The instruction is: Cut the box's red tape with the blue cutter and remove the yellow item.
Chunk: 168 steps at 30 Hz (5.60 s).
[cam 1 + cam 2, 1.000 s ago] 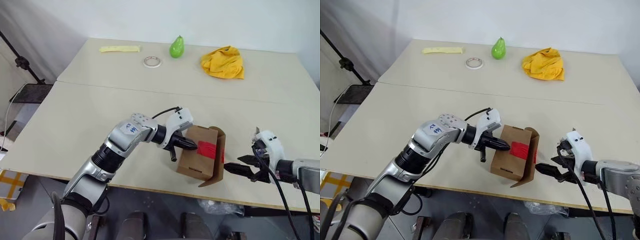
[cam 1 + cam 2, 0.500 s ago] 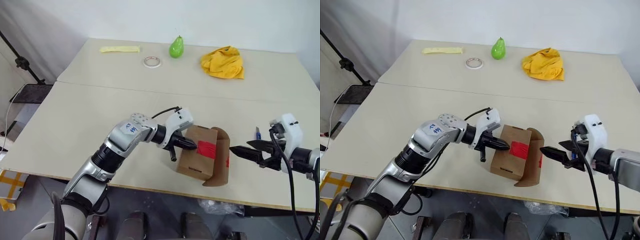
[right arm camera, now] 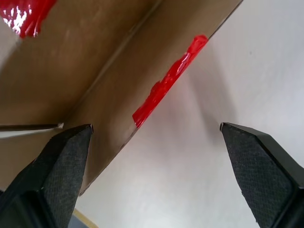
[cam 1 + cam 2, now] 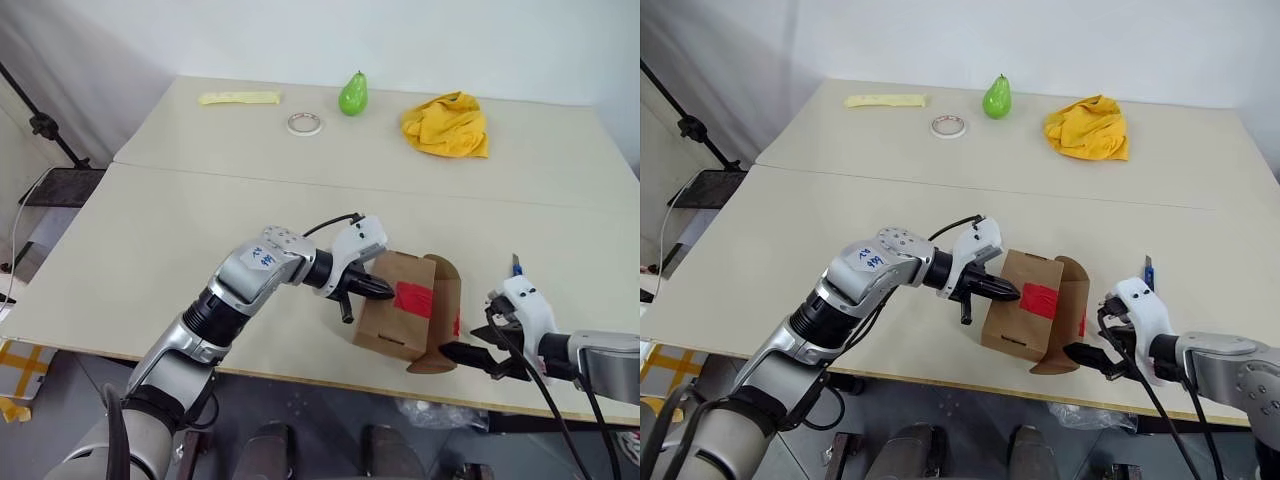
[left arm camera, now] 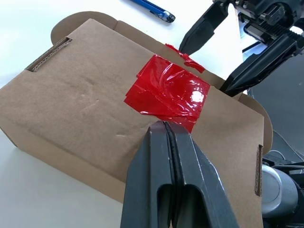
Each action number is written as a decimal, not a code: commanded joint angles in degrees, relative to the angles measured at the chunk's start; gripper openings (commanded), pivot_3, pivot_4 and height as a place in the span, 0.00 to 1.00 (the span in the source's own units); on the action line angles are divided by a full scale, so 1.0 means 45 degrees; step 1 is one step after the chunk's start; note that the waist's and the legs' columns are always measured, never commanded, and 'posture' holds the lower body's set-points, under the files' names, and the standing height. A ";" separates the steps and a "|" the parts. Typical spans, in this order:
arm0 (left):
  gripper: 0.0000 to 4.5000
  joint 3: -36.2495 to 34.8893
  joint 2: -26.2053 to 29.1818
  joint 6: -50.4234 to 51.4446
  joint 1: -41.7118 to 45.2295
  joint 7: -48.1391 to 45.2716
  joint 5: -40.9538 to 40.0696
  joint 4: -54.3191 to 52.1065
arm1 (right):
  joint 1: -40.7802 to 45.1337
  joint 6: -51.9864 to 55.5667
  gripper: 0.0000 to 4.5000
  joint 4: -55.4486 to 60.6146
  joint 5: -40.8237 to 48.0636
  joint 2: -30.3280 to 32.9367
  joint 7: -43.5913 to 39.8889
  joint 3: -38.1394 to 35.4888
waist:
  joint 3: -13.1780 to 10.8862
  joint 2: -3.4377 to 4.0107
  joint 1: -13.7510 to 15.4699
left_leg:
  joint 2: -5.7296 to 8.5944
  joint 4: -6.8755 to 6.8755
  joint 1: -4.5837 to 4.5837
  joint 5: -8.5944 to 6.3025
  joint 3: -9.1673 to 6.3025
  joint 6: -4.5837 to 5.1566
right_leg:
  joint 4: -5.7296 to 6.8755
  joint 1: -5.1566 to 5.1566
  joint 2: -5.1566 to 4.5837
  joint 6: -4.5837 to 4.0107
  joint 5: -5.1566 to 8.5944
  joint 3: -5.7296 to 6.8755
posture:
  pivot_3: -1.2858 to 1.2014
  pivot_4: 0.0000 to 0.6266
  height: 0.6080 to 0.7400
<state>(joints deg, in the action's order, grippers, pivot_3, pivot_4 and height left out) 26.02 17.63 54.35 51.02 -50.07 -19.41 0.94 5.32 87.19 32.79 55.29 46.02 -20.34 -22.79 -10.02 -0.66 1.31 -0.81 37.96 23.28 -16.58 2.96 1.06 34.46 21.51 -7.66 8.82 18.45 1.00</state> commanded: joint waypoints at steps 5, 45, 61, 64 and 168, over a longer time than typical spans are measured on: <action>0.00 0.0292 -0.0099 0.0035 -0.0072 0.0120 0.0460 0.0269 | 0.1165 -0.0022 1.00 -0.1719 0.0327 -0.2175 0.0274 -0.0432 | 0.0000 -0.0007 -0.0065 | -0.0005 0.0006 -0.0006 0.0002 0.0002 -0.0002 | 0.0005 -0.0004 0.0006 -0.0005 -0.0008 -0.0002 | 0.52 0.24 1.00; 0.00 0.0992 0.0003 -0.1277 0.0413 -0.0215 0.1774 0.1286 | 0.1021 -0.0685 0.01 -0.1288 0.8613 -0.0575 0.8365 -0.2465 | 0.0017 0.0037 0.0076 | 0.0020 -0.0132 0.0012 0.0059 0.0018 -0.0007 | -0.0117 0.0002 -0.0040 -0.0045 -0.0073 0.0018 | 0.52 0.24 1.00; 0.00 0.0350 -0.0890 -0.1411 0.0134 0.0059 0.1619 0.1129 | -0.1482 -0.7378 0.01 0.0480 1.2824 0.7277 1.0059 -0.0368 | -0.0006 -0.0002 0.0077 | 0.0026 0.0034 0.0121 0.0017 0.0032 0.0082 | -0.0145 0.0000 -0.0041 0.0001 -0.0096 0.0048 | 0.52 0.24 1.00; 0.00 0.0154 -0.1005 -0.1365 0.0051 0.0178 0.1571 0.1094 | -0.1262 -0.7974 0.01 0.0656 1.2824 0.7957 0.9894 -0.0133 | -0.0006 -0.0002 0.0076 | 0.0022 0.0039 0.0145 0.0018 0.0015 0.0079 | -0.0147 0.0014 -0.0041 0.0001 -0.0096 0.0060 | 0.52 0.24 1.00; 0.00 0.0977 0.0497 -0.5121 -0.0534 -0.1901 0.4344 0.1801 | -0.0656 -0.9282 0.01 -0.0384 1.2824 0.3705 1.4365 0.3171 | 0.0012 0.0025 0.0104 | 0.0029 0.0061 0.0114 0.0053 -0.0009 0.0066 | -0.0093 -0.0038 -0.0185 -0.0013 -0.0125 0.0458 | 0.52 0.24 1.00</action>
<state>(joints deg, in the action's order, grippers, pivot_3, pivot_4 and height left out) 30.86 21.24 32.12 47.60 -59.71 -0.04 9.19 1.73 44.69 29.79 111.83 63.21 44.42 -9.05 -9.96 -0.55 1.77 -0.66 38.25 23.86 -16.32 2.92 1.38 34.04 21.39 -8.50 8.78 17.88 3.07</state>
